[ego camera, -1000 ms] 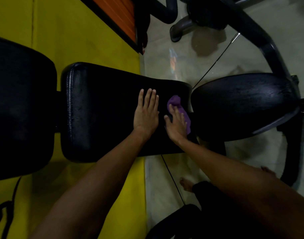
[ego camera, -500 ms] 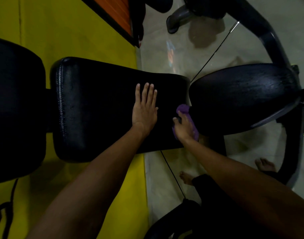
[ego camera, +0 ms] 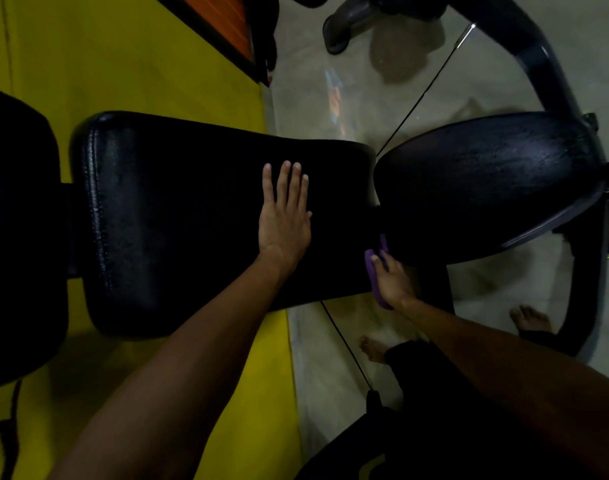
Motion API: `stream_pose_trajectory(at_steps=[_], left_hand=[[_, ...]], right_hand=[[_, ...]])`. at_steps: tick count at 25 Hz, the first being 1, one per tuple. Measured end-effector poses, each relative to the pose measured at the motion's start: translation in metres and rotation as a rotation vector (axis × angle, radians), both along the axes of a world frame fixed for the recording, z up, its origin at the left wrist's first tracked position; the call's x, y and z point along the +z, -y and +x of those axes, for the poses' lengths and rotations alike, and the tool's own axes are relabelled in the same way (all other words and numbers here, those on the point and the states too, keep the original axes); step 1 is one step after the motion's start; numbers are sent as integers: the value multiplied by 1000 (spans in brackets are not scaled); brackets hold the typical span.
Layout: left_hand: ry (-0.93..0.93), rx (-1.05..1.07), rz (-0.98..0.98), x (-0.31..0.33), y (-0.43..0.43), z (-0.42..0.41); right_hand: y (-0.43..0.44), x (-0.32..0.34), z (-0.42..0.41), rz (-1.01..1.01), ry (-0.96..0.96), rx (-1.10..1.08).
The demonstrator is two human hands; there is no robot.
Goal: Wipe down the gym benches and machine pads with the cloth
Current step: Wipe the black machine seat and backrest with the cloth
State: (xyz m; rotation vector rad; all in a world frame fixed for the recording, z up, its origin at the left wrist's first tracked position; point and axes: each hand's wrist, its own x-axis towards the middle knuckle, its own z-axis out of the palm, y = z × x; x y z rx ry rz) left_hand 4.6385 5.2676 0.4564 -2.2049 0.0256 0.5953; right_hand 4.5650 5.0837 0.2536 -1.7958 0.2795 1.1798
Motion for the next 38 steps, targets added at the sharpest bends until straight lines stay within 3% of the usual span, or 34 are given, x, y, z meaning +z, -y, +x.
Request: stream_pose_trajectory(at_steps=[2,8,10,14,17,20,23,29,34,38], left_hand=[[-2,0,-5,-1,1,1],[17,-2,-41,-7,2,3],[20,-8,-34,-9,1,1],[23,-2,-34,-10,2,3],[22,8,-30,-14,2,5],[24,21,-48,-16,4,6],[26,14,-40,-18,4,6],[3,65,-82,-26,6,19],[-28,92,-136,-34,8,46],[16,76,-138,-44,2,65]], right_hand=[[-3,0,10,-46,-9,-14],[-40,98,-27,80,336,93],[-44,80,-7,39,321,63],[-75,24,81,21,81,-112],[-97,37,100,106,245,-61],[-79,71,54,270,407,33],[-56,66,18,224,476,43],[-91,23,136,191,172,-203],[-103,82,133,392,258,-266],[-94,60,115,303,295,-175]])
